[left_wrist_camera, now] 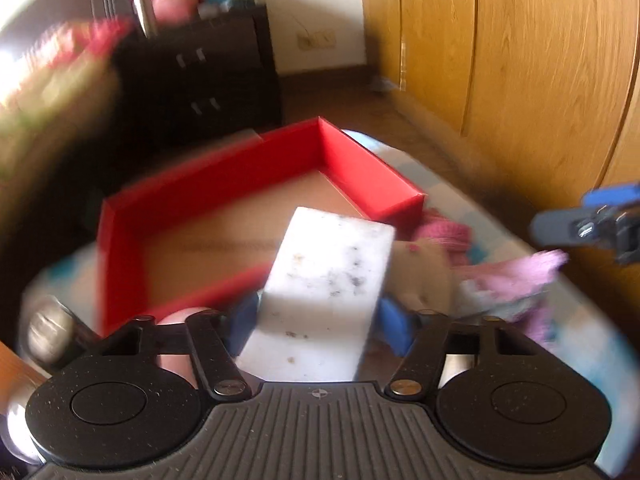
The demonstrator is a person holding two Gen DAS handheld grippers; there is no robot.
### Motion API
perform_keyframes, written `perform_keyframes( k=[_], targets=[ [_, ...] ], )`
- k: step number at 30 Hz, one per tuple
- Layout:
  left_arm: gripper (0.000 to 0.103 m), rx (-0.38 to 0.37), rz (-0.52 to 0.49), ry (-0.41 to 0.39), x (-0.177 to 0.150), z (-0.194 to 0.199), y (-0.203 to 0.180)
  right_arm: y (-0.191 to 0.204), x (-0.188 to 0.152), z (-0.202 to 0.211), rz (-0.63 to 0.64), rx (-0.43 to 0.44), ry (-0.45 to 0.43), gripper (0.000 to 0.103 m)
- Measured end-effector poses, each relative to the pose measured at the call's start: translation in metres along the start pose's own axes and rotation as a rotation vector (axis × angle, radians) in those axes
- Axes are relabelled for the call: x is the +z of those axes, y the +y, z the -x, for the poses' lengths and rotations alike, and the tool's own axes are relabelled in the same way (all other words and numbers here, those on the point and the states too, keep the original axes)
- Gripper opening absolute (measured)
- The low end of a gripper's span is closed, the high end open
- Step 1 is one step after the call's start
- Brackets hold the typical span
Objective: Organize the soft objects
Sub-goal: 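Grasp the pink cloth with the right tool while the left tool holds the sponge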
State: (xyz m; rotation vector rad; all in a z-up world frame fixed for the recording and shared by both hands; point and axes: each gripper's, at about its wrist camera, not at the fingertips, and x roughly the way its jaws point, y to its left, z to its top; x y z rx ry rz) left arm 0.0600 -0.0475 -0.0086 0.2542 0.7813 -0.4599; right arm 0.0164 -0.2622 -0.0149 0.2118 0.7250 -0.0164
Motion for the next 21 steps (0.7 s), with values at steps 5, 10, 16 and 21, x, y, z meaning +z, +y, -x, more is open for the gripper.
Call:
perform_keyframes(
  k=[5, 10, 16, 21],
  targets=[
    [0.059, 0.002, 0.120, 0.000, -0.008, 0.023, 0.007, -0.006, 0.006, -0.001, -0.010, -0.024, -0.015, 0.085],
    [0.059, -0.035, 0.267, -0.064, -0.021, 0.066, 0.022, -0.016, 0.008, -0.006, -0.027, -0.071, 0.003, 0.085],
    [0.061, -0.073, 0.363, -0.094, -0.037, 0.088, 0.041, -0.003, 0.001, -0.025, 0.025, -0.018, 0.125, 0.085],
    [0.062, -0.116, 0.405, -0.078, -0.043, 0.088, 0.052, 0.029, -0.013, -0.039, 0.292, -0.022, 0.168, 0.085]
  ],
)
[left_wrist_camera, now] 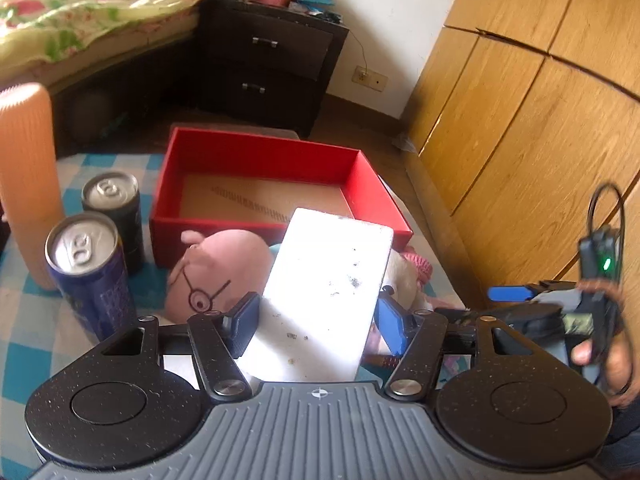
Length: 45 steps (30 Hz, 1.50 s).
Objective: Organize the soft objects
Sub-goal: 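Grasp the pink cloth with the right tool while the left tool holds the sponge, then lower the sponge and pink cloth into the red box and open both tools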
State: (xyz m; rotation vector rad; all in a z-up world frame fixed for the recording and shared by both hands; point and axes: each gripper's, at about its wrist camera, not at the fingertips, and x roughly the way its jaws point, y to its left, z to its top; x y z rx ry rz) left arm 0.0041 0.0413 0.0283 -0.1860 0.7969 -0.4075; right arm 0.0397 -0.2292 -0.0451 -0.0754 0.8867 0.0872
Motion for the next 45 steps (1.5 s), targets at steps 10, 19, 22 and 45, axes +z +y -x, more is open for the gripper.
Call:
perform_keyframes(
  k=[10, 19, 22, 45],
  targets=[
    [0.065, -0.032, -0.011, 0.004, -0.003, 0.001, -0.004, -0.005, -0.009, -0.008, -0.048, 0.157, 0.110, 0.010],
    [0.065, -0.055, -0.033, -0.029, 0.000, 0.004, -0.020, -0.009, -0.018, 0.041, -0.157, 0.380, 0.058, 0.000],
    [0.064, -0.056, -0.029, -0.040, 0.002, 0.005, -0.023, -0.013, -0.015, 0.055, -0.223, 0.463, 0.030, 0.000],
    [0.062, -0.011, -0.059, -0.215, 0.045, 0.015, -0.042, 0.011, 0.059, 0.113, -0.287, 0.613, -0.275, 0.000]
  ],
)
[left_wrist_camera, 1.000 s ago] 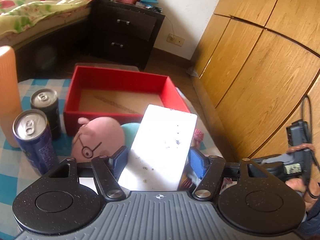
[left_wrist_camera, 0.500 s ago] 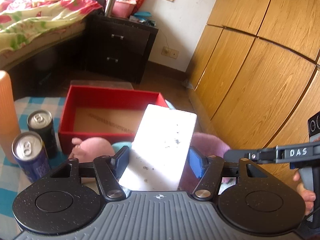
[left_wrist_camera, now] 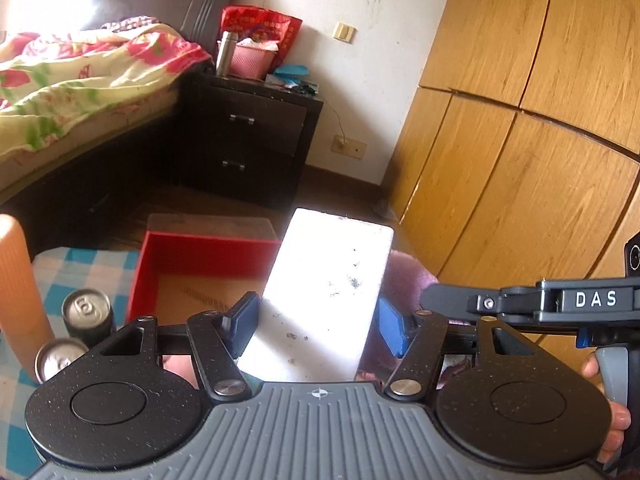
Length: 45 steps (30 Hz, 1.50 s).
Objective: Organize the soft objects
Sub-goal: 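Lower the sponge and pink cloth into the red box and open both tools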
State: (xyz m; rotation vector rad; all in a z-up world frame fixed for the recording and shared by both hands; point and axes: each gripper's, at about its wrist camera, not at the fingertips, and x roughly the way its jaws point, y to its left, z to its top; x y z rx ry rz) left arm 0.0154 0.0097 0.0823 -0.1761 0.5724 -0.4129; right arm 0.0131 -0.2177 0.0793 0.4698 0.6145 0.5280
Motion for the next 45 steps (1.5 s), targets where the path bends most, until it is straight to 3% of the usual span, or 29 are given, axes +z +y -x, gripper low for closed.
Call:
perform_keyframes(
  k=[30, 45],
  targets=[
    [0.062, 0.104, -0.042, -0.067, 0.038, -0.069, 0.014, -0.003, 0.048, -0.068, 0.108, -0.075, -0.105, 0.000],
    [0.062, 0.192, -0.024, 0.005, 0.030, -0.120, 0.048, -0.042, 0.051, -0.132, 0.112, -0.196, -0.031, 0.000]
  ],
)
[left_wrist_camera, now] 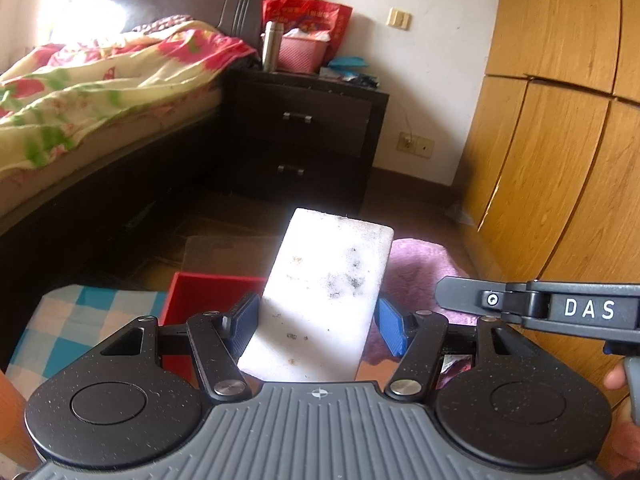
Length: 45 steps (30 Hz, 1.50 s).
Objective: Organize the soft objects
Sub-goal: 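Lower the sponge and pink cloth into the red box and open both tools, then move the left tool to the white towel under the pig plush while the right tool approaches the teddy bear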
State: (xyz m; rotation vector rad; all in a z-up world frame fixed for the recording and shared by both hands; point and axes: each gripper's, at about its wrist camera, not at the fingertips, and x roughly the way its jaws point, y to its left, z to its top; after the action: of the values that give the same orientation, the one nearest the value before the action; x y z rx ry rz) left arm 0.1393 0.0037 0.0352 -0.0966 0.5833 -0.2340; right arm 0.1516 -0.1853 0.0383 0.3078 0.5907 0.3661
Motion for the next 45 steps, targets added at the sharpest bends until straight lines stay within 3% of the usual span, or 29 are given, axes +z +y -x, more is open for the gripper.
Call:
perform_keyframes(
  k=[11, 20, 33, 39, 45],
  targets=[
    [0.064, 0.071, -0.006, 0.099, -0.017, -0.032, 0.015, -0.009, -0.012, -0.036, 0.024, -0.053, 0.074, 0.000],
    [0.083, 0.146, -0.017, 0.131, -0.021, -0.036, 0.019, -0.026, -0.018, -0.046, -0.015, -0.102, 0.117, 0.002],
    [0.087, 0.128, -0.028, 0.107, -0.013, -0.011, 0.008, -0.023, -0.018, -0.022, -0.028, -0.106, 0.116, 0.015],
    [0.087, 0.087, -0.029, 0.128, -0.013, 0.002, 0.002, -0.023, -0.025, -0.008, -0.019, -0.121, 0.142, 0.021],
    [0.088, 0.071, -0.039, 0.137, -0.019, 0.013, -0.001, -0.028, -0.031, -0.002, -0.041, -0.122, 0.160, 0.021]
  ],
)
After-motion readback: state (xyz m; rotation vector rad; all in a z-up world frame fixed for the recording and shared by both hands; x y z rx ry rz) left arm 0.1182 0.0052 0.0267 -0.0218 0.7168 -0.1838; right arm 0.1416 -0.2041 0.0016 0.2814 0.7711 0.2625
